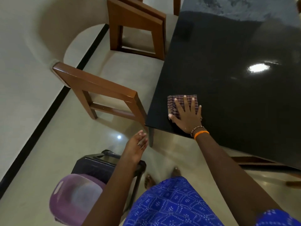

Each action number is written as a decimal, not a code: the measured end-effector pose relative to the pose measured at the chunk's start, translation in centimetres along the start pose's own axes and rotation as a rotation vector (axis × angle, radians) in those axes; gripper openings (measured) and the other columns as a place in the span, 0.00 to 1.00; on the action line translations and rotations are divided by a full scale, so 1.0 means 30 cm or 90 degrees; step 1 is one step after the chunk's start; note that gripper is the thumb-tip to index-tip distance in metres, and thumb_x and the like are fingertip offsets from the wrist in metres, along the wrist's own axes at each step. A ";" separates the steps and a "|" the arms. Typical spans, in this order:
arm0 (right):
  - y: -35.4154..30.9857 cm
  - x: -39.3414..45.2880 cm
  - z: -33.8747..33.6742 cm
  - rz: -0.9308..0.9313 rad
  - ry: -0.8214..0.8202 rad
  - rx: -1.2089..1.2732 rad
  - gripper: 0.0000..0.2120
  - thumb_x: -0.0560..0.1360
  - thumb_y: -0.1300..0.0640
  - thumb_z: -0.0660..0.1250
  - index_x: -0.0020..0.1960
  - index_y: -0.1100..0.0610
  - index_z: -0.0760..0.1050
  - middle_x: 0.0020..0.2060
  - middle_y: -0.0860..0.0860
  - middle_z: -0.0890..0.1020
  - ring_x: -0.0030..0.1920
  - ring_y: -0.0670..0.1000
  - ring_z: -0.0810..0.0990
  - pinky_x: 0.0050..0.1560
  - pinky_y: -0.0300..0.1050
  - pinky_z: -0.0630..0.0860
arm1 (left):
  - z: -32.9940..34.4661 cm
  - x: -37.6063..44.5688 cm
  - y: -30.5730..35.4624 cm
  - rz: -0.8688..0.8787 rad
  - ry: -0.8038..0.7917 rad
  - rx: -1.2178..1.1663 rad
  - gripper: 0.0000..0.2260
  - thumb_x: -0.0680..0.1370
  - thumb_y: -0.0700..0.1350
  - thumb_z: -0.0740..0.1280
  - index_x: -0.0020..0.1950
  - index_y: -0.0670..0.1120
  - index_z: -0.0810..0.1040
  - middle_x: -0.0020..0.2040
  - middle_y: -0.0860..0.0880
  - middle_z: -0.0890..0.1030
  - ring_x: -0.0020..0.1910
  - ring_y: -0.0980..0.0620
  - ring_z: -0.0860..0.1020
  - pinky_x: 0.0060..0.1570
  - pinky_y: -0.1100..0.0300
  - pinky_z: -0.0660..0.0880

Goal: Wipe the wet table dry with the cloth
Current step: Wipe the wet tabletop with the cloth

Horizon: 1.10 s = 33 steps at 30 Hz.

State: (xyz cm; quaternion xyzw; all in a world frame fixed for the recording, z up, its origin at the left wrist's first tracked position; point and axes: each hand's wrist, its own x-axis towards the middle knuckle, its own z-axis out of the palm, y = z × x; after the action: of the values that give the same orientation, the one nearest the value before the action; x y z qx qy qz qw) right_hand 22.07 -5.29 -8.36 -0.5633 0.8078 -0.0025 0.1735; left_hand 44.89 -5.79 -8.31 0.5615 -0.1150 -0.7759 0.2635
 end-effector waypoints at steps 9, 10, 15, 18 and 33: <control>-0.093 0.322 -0.072 -0.036 -0.038 -0.027 0.35 0.76 0.35 0.52 0.76 0.43 0.41 0.77 0.52 0.39 0.75 0.62 0.36 0.71 0.67 0.39 | 0.004 0.075 0.078 -0.039 -0.052 0.003 0.11 0.79 0.42 0.58 0.59 0.44 0.75 0.52 0.47 0.80 0.53 0.49 0.77 0.52 0.56 0.73; -0.093 0.333 -0.078 -0.042 -0.046 -0.029 0.35 0.76 0.34 0.53 0.76 0.43 0.41 0.77 0.52 0.39 0.75 0.62 0.36 0.71 0.67 0.38 | 0.002 0.079 0.086 -0.047 -0.049 0.005 0.11 0.79 0.42 0.58 0.59 0.43 0.75 0.51 0.47 0.81 0.52 0.49 0.78 0.51 0.57 0.73; -0.096 0.218 -0.049 -0.158 -0.043 -0.049 0.40 0.73 0.31 0.56 0.76 0.43 0.41 0.77 0.52 0.40 0.76 0.60 0.37 0.72 0.66 0.39 | 0.015 0.091 0.142 -0.085 -0.006 0.107 0.10 0.79 0.46 0.58 0.50 0.47 0.80 0.46 0.50 0.82 0.49 0.51 0.78 0.45 0.57 0.72; -0.137 0.101 0.001 -0.263 -0.036 -0.052 0.41 0.72 0.32 0.58 0.77 0.46 0.45 0.77 0.54 0.44 0.76 0.61 0.40 0.73 0.65 0.43 | 0.036 0.101 0.166 -0.098 0.015 0.153 0.11 0.79 0.48 0.58 0.47 0.49 0.79 0.43 0.51 0.79 0.45 0.52 0.76 0.44 0.58 0.71; -0.342 -0.009 0.094 -0.354 -0.034 -0.020 0.33 0.75 0.47 0.63 0.76 0.50 0.55 0.77 0.56 0.54 0.76 0.62 0.48 0.73 0.63 0.46 | 0.030 0.093 0.240 -0.031 -0.006 0.079 0.16 0.78 0.46 0.61 0.64 0.40 0.72 0.53 0.43 0.80 0.52 0.47 0.77 0.46 0.56 0.75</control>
State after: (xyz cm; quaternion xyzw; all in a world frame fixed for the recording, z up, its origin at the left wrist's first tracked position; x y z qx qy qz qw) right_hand 32.29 -8.26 -8.88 -0.7659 0.6171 -0.0226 0.1790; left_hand 45.42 -13.41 -6.84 0.5754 -0.1502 -0.7764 0.2087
